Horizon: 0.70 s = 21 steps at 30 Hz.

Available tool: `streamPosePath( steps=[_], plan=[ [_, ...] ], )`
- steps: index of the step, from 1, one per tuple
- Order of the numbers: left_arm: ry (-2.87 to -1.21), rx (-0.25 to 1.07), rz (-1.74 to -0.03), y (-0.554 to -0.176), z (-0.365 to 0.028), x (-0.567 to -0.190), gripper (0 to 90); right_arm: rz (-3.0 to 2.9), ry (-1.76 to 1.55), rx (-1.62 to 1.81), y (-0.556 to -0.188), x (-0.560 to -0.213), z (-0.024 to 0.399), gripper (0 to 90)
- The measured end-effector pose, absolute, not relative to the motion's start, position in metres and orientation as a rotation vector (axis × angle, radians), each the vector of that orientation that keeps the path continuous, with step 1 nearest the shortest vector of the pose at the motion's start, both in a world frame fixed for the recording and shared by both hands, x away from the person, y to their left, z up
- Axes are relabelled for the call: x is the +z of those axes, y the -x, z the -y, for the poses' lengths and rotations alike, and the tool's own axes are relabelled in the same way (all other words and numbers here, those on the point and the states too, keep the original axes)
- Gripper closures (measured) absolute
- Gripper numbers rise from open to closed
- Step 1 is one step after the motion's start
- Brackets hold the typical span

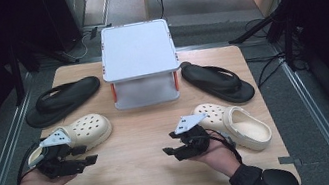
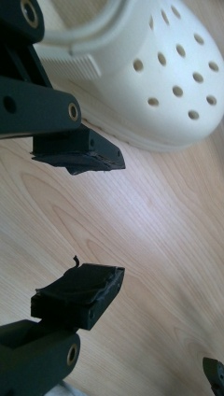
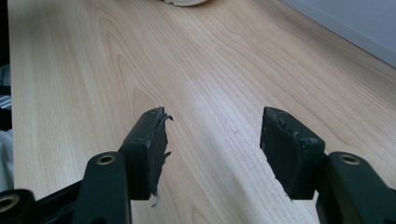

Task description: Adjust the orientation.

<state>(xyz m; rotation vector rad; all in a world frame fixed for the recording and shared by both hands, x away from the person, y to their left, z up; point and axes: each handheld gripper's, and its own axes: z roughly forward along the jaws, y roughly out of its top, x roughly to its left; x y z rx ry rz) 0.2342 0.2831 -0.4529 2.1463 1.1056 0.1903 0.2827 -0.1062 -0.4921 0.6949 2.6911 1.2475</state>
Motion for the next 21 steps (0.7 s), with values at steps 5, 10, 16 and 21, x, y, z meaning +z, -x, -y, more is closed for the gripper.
streamPosePath(
  steps=[5,10,16,21],
  plan=[
    [-2.126,0.213,-1.128,-0.232,-0.293,-0.45,42.6,-2.697,-0.694,1.248,-0.283,-0.492,0.104,41.8],
    [-2.117,0.236,-1.161,-0.23,-0.305,-0.446,43.7,-2.702,-0.682,1.245,-0.284,-0.493,0.103,41.8],
    [-2.102,0.263,-1.214,-0.233,-0.322,-0.445,43.6,-2.704,-0.685,1.241,-0.285,-0.494,0.102,41.8],
    [-2.084,0.267,-1.232,-0.237,-0.333,-0.447,43.1,-2.709,-0.685,1.234,-0.284,-0.494,0.101,41.8]
  ],
)
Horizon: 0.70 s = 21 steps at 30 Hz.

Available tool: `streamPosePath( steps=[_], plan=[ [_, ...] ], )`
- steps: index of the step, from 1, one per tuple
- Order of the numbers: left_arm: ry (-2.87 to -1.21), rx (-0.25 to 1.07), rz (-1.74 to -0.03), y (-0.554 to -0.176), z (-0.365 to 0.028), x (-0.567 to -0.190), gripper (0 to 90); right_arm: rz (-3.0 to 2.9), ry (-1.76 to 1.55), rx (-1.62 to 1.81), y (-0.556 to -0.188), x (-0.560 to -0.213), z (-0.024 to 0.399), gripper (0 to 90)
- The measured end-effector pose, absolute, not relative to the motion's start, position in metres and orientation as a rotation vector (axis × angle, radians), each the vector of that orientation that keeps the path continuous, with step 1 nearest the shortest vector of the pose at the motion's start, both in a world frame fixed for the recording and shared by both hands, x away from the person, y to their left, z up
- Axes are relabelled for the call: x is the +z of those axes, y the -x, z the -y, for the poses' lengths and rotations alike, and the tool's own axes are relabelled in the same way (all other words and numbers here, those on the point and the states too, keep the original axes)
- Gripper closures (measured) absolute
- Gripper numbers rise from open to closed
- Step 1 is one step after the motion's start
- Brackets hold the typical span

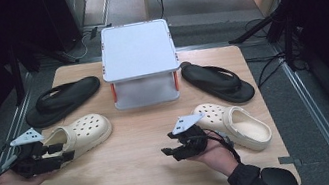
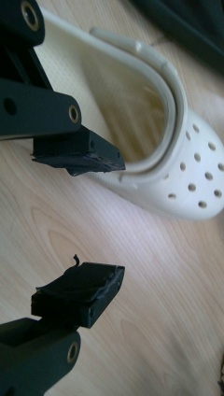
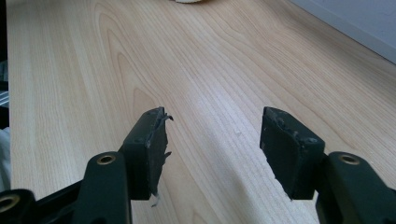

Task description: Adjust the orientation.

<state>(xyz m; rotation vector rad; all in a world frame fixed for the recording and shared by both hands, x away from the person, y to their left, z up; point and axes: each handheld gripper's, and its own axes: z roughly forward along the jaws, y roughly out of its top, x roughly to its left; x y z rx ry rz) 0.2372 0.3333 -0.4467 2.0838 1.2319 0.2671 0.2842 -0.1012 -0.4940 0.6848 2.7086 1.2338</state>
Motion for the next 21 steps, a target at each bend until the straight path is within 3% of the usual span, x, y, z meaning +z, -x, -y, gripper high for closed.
streamPosePath(
  steps=[21],
  plan=[
    [-2.131,0.204,-1.248,-0.28,-0.332,-0.479,60.7,-2.728,-0.658,1.184,-0.28,-0.496,0.099,41.8]
  ],
)
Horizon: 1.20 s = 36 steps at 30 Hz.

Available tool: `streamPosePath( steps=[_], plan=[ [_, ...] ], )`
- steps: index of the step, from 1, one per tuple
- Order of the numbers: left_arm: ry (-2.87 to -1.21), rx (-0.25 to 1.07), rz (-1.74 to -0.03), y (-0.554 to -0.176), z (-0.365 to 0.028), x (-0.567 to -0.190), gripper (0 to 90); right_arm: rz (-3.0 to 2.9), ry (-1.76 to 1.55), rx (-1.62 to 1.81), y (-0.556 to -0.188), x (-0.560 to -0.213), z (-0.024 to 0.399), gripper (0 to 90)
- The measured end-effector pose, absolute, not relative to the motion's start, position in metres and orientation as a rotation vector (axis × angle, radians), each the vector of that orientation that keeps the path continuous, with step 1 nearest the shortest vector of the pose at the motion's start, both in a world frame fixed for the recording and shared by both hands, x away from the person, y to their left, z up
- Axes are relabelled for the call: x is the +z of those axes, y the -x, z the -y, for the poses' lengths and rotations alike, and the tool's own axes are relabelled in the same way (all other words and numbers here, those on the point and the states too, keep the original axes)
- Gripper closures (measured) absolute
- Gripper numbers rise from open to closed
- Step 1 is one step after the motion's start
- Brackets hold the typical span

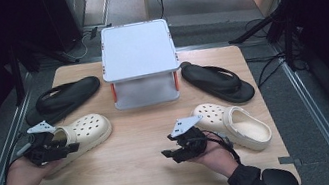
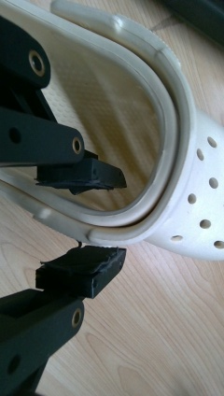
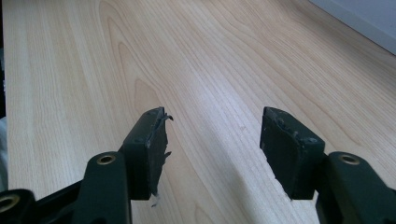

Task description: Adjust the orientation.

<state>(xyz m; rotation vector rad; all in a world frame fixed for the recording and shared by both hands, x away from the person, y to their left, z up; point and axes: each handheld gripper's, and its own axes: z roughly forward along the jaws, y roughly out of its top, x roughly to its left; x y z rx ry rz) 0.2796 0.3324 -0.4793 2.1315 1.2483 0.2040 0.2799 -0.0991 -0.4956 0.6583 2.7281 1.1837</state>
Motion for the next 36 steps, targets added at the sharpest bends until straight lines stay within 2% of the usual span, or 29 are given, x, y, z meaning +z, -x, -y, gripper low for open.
streamPosePath(
  steps=[6,8,14,17,27,36],
  plan=[
    [-2.13,0.178,-1.238,-0.284,-0.334,-0.481,66.9,-2.727,-0.667,1.17,-0.278,-0.496,0.101,41.1],
    [-2.134,0.164,-1.216,-0.285,-0.334,-0.481,72.4,-2.733,-0.687,1.176,-0.278,-0.496,0.102,40.6],
    [-2.155,0.17,-1.188,-0.285,-0.334,-0.479,75.6,-2.719,-0.696,1.189,-0.277,-0.496,0.105,40.9],
    [-2.159,0.201,-1.175,-0.285,-0.333,-0.476,76.8,-2.717,-0.692,1.186,-0.276,-0.496,0.105,40.8],
    [-2.128,0.191,-1.207,-0.282,-0.328,-0.464,77.2,-2.712,-0.696,1.193,-0.277,-0.495,0.106,41.0],
    [-2.126,0.19,-1.153,-0.28,-0.314,-0.452,77.2,-2.706,-0.704,1.202,-0.277,-0.495,0.107,41.0]
  ],
)
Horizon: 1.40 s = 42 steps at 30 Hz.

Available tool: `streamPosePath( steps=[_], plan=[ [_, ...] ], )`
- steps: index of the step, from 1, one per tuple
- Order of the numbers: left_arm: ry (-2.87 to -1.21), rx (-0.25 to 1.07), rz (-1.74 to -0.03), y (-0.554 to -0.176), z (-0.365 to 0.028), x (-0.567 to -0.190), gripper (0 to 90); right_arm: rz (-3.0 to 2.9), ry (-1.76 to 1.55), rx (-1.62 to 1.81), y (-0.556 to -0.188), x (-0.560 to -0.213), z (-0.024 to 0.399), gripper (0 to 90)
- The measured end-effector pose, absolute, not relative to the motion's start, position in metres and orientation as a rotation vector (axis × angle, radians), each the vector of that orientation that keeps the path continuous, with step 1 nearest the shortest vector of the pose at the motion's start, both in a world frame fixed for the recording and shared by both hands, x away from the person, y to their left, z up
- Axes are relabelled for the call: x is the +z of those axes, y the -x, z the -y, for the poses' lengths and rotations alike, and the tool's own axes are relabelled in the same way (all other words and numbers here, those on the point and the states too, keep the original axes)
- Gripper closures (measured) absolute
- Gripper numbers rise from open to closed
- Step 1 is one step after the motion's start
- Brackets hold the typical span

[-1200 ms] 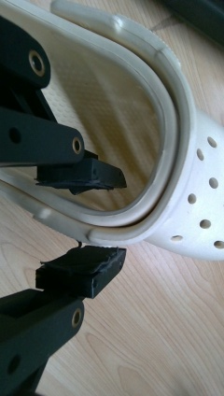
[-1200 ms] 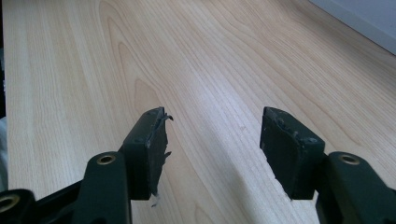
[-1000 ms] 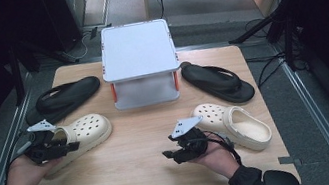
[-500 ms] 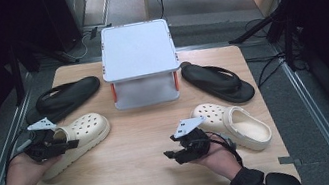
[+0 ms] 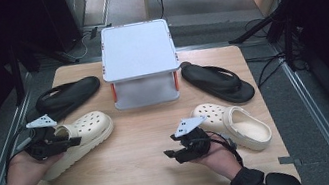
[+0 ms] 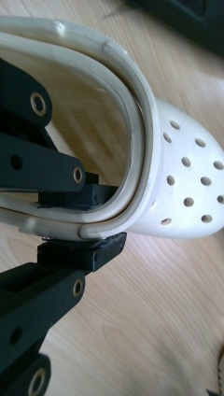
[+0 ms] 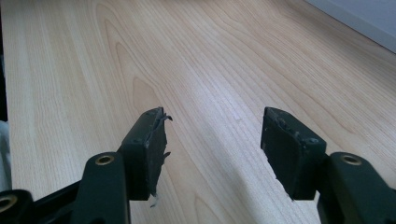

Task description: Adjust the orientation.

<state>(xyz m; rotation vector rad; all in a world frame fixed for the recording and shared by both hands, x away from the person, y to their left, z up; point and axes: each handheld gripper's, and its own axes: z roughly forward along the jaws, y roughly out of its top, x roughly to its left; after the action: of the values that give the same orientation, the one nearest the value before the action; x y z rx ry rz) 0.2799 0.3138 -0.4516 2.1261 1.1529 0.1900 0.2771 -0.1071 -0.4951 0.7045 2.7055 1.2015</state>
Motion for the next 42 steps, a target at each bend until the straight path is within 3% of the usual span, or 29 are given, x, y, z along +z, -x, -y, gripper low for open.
streamPosePath(
  steps=[25,42],
  plan=[
    [-2.202,0.08,-0.943,-0.293,-0.215,-0.438,77.2,-2.626,-0.81,1.205,-0.265,-0.494,0.131,41.3],
    [-2.225,0.064,-0.882,-0.298,-0.154,-0.455,76.9,-2.583,-0.875,1.198,-0.257,-0.495,0.143,41.3]
  ],
)
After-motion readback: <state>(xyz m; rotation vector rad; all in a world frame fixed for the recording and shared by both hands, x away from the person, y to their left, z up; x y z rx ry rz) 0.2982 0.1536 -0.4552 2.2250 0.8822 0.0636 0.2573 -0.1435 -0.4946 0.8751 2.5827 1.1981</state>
